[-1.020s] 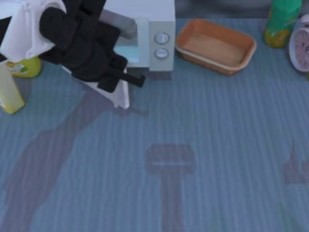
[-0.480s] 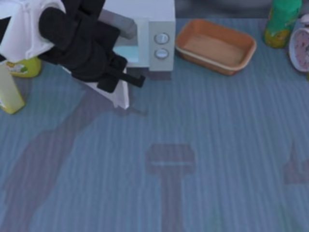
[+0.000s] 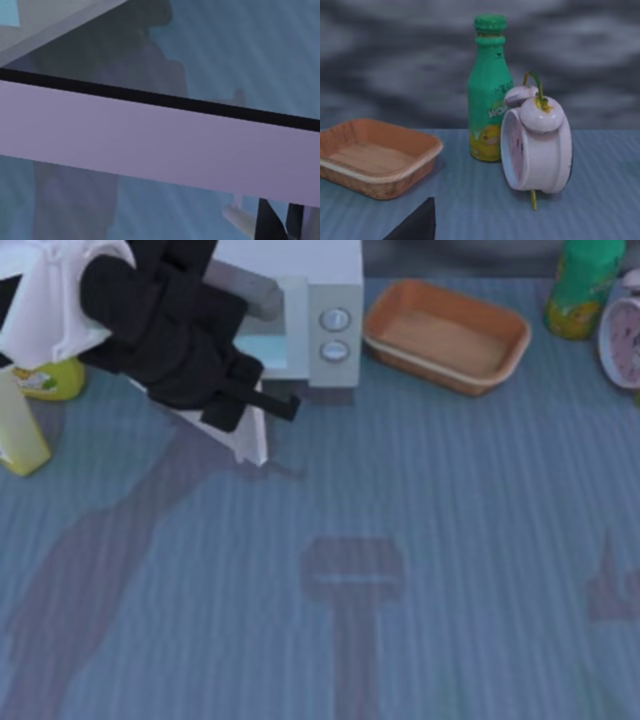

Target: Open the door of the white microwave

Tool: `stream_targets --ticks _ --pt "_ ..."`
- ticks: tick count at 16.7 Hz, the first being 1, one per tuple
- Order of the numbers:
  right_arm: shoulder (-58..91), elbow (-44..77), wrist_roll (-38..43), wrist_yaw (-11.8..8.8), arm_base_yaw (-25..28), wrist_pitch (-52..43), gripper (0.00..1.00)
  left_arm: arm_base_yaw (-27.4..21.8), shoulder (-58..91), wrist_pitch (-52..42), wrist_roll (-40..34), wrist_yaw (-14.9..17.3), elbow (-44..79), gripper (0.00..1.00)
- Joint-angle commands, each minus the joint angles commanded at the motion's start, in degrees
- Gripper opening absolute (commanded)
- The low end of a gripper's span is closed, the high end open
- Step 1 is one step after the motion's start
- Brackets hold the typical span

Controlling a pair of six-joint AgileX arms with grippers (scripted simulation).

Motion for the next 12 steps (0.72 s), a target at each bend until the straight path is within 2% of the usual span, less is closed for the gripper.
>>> stream_targets --ticks 6,12 --pt "0.0 0.0 0.0 0.0 0.0 0.0 1.00 0.1 -0.2 0.1 0.6 0.8 -0.3 0.00" --pt "0.0 0.0 0.0 0.0 0.0 0.0 1.00 2.8 -2.6 -0.8 7.8 4.4 -3.6 0.00"
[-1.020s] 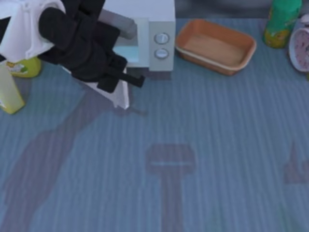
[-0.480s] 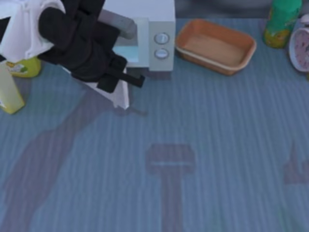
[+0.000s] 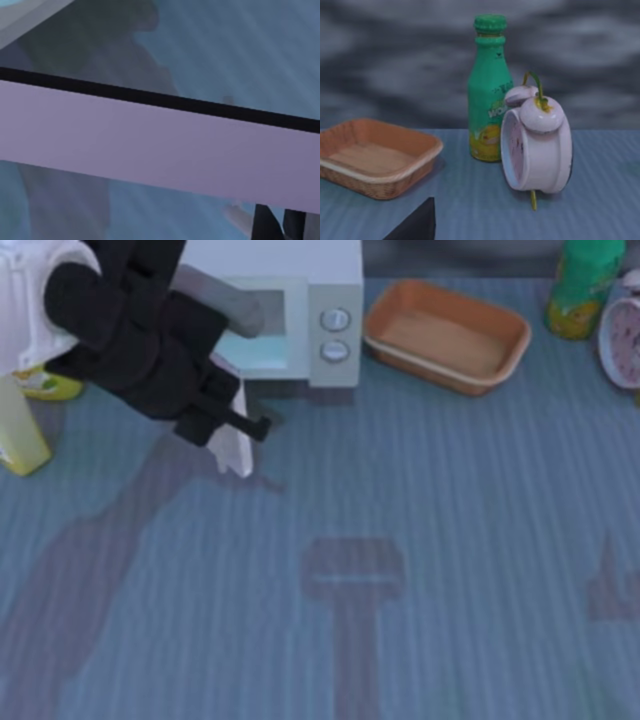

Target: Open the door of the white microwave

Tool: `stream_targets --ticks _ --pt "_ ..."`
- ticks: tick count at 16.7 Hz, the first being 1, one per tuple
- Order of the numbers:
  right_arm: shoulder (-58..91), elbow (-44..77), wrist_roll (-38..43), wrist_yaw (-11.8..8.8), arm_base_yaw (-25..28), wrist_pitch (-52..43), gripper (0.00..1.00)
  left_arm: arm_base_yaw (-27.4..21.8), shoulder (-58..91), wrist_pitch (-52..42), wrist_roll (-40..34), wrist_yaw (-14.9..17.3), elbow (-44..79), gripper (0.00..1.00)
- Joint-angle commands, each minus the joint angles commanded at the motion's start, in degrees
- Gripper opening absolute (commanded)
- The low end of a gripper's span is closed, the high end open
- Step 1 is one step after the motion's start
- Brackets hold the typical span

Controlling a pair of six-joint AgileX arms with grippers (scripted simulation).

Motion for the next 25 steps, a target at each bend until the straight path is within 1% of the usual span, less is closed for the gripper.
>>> stream_targets --ticks 2,25 --pt "0.0 0.0 0.0 0.0 0.0 0.0 1.00 0.6 -0.9 0.3 1.3 0.8 -0.3 0.00" --pt "0.0 0.0 0.0 0.0 0.0 0.0 1.00 0.6 -1.0 0.3 1.3 0.8 -0.3 0.00"
